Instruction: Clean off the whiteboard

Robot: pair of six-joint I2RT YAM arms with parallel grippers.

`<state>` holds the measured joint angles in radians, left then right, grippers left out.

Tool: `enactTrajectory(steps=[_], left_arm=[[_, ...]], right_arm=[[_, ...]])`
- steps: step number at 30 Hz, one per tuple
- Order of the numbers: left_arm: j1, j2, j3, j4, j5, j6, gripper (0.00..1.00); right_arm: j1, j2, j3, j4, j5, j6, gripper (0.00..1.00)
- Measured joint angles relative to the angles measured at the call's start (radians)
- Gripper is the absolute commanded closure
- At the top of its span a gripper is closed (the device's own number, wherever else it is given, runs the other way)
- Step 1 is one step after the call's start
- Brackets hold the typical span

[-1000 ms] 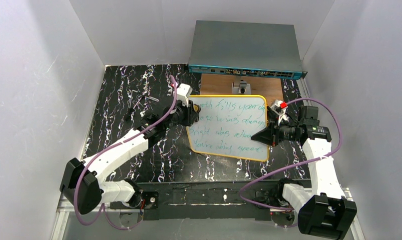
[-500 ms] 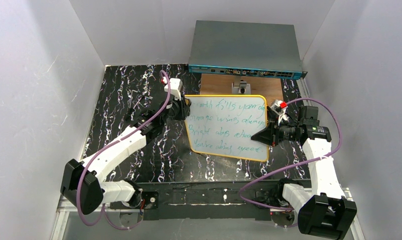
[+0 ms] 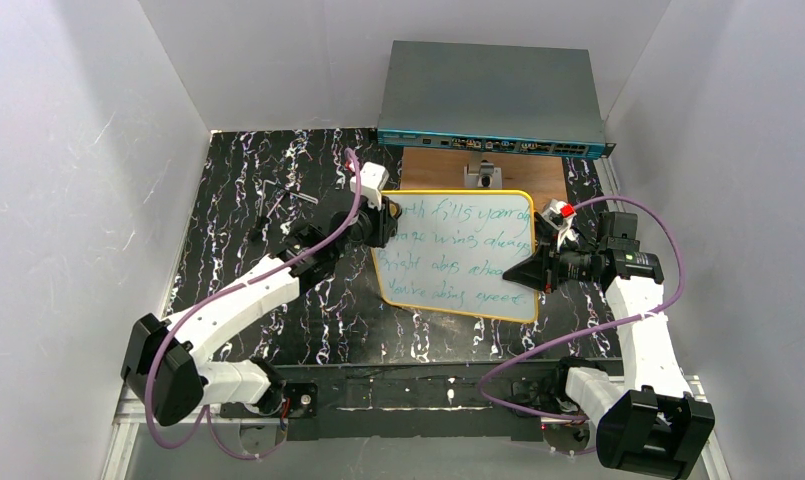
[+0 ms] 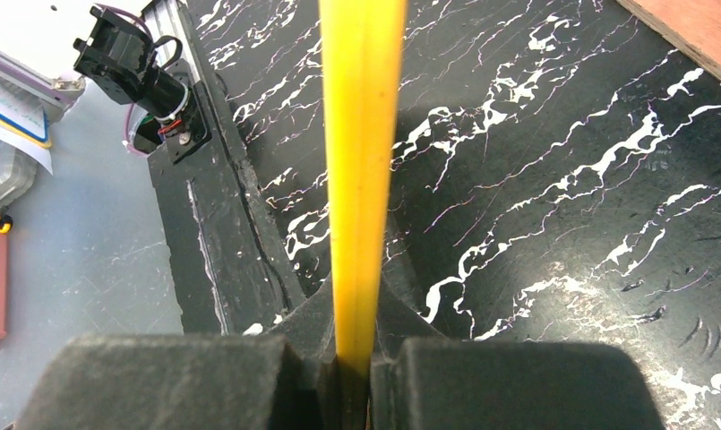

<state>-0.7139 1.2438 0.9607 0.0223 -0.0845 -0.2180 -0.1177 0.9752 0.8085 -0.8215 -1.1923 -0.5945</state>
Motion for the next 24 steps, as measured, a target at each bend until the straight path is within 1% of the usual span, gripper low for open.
enactTrajectory(steps=[5, 10, 15, 18, 24], left_arm=[[0.006, 0.01, 0.003, 0.002, -0.035, -0.021, 1.0], [0.076, 0.01, 0.013, -0.031, -0.048, -0.06, 1.0], [0.095, 0.01, 0.021, -0.043, -0.023, -0.057, 1.0], [0.08, 0.01, 0.021, -0.042, -0.012, -0.039, 1.0], [-0.01, 0.018, 0.038, -0.054, -0.03, 0.001, 1.0]], right_arm=[[0.0, 0.0, 0.0, 0.0, 0.002, 0.007, 0.99], [0.0, 0.0, 0.0, 0.0, 0.003, 0.015, 0.99], [0.0, 0.0, 0.0, 0.0, 0.003, 0.014, 0.99], [0.0, 0.0, 0.0, -0.001, 0.003, 0.014, 0.99], [0.0, 0.0, 0.0, 0.0, 0.003, 0.005, 0.99]])
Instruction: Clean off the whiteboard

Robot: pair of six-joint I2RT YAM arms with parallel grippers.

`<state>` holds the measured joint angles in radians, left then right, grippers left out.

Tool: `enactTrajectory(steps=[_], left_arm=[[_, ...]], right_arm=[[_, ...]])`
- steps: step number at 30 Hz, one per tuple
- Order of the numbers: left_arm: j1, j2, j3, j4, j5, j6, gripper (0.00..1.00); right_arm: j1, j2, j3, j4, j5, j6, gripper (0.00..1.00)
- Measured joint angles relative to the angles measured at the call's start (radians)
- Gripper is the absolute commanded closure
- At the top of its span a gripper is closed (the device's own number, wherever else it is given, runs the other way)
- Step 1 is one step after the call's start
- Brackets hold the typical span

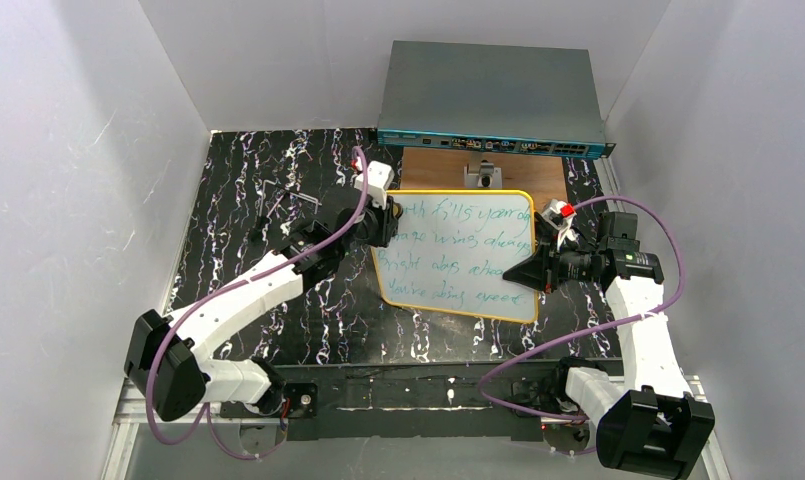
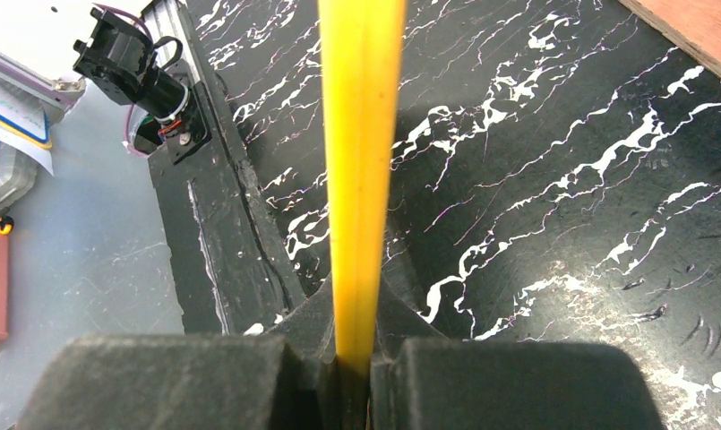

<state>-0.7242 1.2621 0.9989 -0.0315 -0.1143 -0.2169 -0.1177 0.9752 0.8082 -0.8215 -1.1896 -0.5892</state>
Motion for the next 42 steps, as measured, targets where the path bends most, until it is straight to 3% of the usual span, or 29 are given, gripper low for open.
enactTrajectory(steps=[13, 22, 27, 36, 42], left_arm=[[-0.047, 0.044, 0.101, -0.123, -0.269, 0.057, 1.0], [-0.043, 0.043, 0.096, -0.109, -0.211, 0.102, 1.0], [-0.114, 0.041, 0.073, -0.065, -0.182, 0.135, 1.0], [-0.119, 0.041, 0.071, -0.059, -0.322, 0.085, 1.0], [-0.07, 0.034, 0.071, -0.072, -0.31, 0.06, 1.0]], right_arm=[[0.0, 0.0, 0.0, 0.0, -0.002, -0.007, 0.99], [0.0, 0.0, 0.0, -0.005, -0.003, -0.01, 0.99], [0.0, 0.0, 0.0, -0.006, -0.003, -0.015, 0.99], [0.0, 0.0, 0.0, -0.007, -0.003, -0.02, 0.99], [0.0, 0.0, 0.0, -0.008, -0.003, -0.019, 0.99]])
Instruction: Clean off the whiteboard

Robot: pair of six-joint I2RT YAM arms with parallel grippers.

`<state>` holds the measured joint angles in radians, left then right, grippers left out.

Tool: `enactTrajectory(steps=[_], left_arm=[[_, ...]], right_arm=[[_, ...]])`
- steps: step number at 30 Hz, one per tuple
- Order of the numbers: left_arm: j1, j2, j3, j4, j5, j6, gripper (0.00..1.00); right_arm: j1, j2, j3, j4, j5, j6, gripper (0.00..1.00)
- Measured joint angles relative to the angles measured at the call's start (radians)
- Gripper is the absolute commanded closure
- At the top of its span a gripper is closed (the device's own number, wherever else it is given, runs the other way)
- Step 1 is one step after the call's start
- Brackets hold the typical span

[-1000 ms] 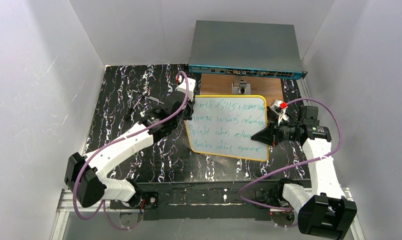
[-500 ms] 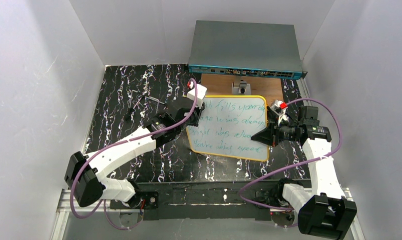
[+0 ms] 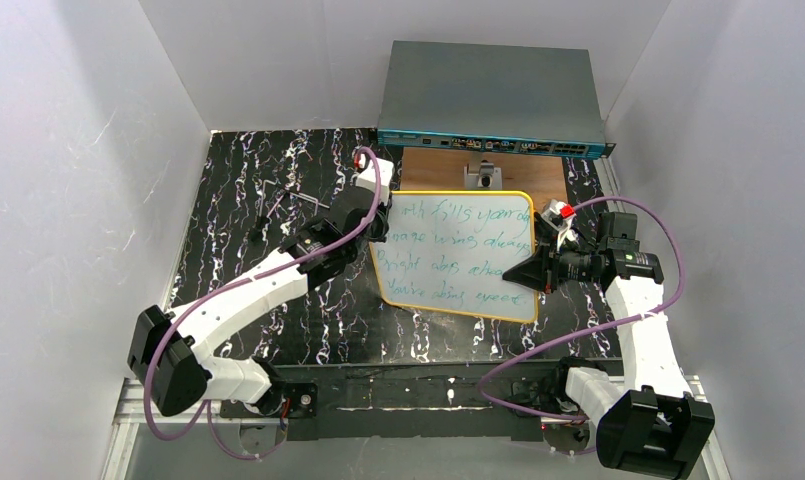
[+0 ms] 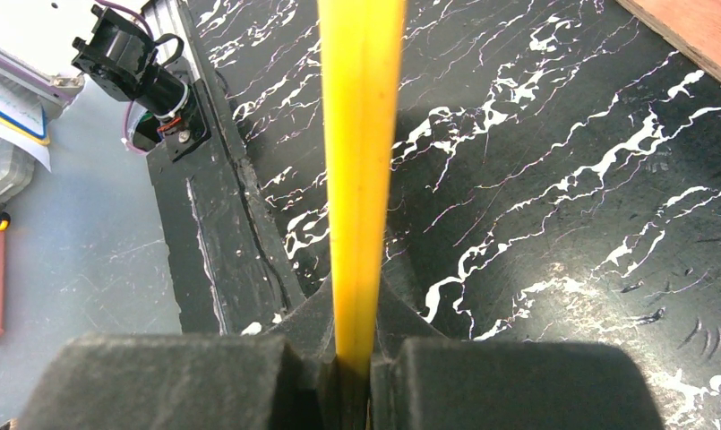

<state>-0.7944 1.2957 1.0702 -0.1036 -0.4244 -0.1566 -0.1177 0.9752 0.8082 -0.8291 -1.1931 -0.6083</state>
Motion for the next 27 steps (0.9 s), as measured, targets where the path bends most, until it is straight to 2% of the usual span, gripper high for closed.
enactTrajectory(steps=[4, 13, 19, 27], left_arm=[[-0.005, 0.0, 0.0, 0.004, 0.038, 0.035, 1.0], [-0.091, 0.0, -0.024, 0.052, 0.06, 0.121, 1.0], [-0.093, 0.0, -0.029, 0.058, 0.005, 0.127, 1.0], [-0.029, -0.003, -0.027, 0.019, -0.067, 0.097, 1.0]], right_arm=[[0.0, 0.0, 0.0, -0.002, 0.0, 0.001, 0.99], [0.0, 0.0, 0.0, -0.003, 0.0, -0.005, 0.99], [0.0, 0.0, 0.0, -0.006, -0.001, -0.005, 0.99], [0.0, 0.0, 0.0, -0.007, 0.0, -0.002, 0.99]])
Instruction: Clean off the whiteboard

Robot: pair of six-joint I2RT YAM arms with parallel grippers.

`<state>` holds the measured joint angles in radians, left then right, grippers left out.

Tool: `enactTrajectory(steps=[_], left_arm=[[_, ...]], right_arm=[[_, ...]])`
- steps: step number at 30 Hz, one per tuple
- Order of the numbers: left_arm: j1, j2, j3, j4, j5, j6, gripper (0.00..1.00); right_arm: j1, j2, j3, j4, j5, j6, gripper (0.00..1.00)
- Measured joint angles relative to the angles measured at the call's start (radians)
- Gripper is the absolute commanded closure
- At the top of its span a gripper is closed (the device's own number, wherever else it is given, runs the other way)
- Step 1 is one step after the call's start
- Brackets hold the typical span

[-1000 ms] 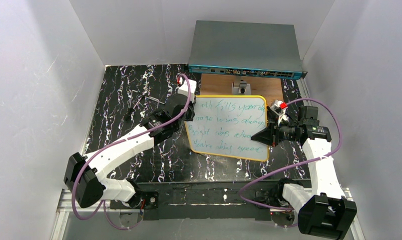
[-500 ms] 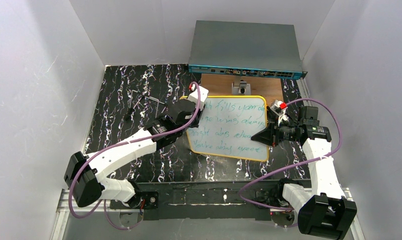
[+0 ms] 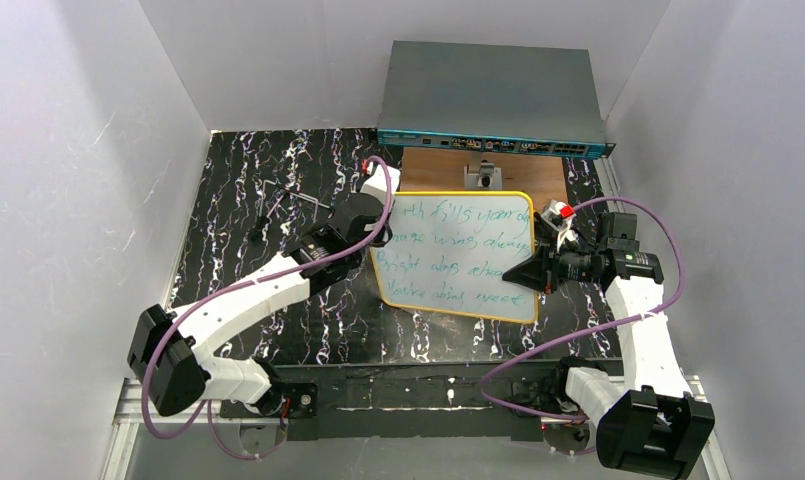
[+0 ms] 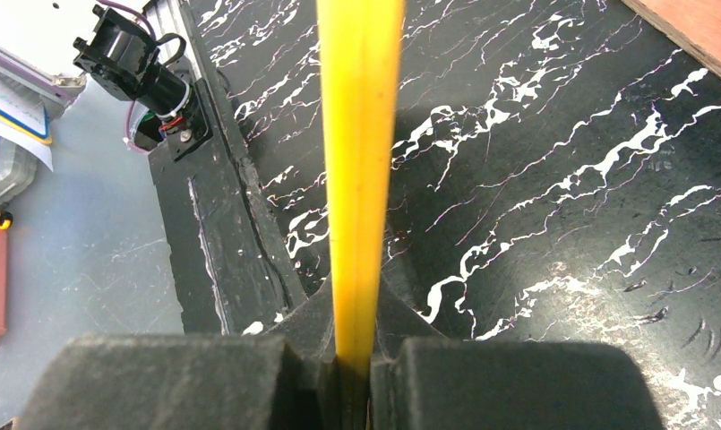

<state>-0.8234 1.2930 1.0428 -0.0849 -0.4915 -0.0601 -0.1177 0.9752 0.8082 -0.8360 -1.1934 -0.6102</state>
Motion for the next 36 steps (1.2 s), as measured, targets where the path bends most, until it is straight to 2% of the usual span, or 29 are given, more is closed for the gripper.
enactTrajectory(steps=[6, 11, 16, 23, 29, 33, 36], left_arm=[[-0.006, -0.022, -0.019, 0.01, 0.054, 0.018, 1.0], [-0.1, -0.017, -0.024, 0.029, 0.116, 0.068, 1.0], [-0.128, 0.028, 0.008, 0.017, 0.066, 0.079, 1.0], [-0.083, 0.04, 0.054, -0.028, 0.03, 0.031, 1.0], [-0.01, 0.013, 0.062, -0.054, 0.121, -0.046, 1.0], [-0.016, 0.013, 0.064, -0.057, 0.173, -0.064, 1.0], [-0.063, 0.015, 0.064, -0.048, 0.198, -0.058, 1.0]], right_arm=[[0.0, 0.0, 0.0, 0.0, -0.002, -0.005, 0.99], [0.0, 0.0, 0.0, -0.002, -0.007, -0.024, 0.99], [0.0, 0.001, 0.0, -0.009, -0.006, -0.016, 0.99], [-0.001, 0.002, 0.0, -0.007, -0.003, -0.004, 0.99], [-0.001, 0.002, 0.0, -0.007, -0.003, -0.007, 0.99], [-0.001, 0.002, 0.0, -0.007, -0.003, -0.007, 0.99], [-0.001, 0.002, 0.0, -0.007, -0.005, -0.017, 0.99]])
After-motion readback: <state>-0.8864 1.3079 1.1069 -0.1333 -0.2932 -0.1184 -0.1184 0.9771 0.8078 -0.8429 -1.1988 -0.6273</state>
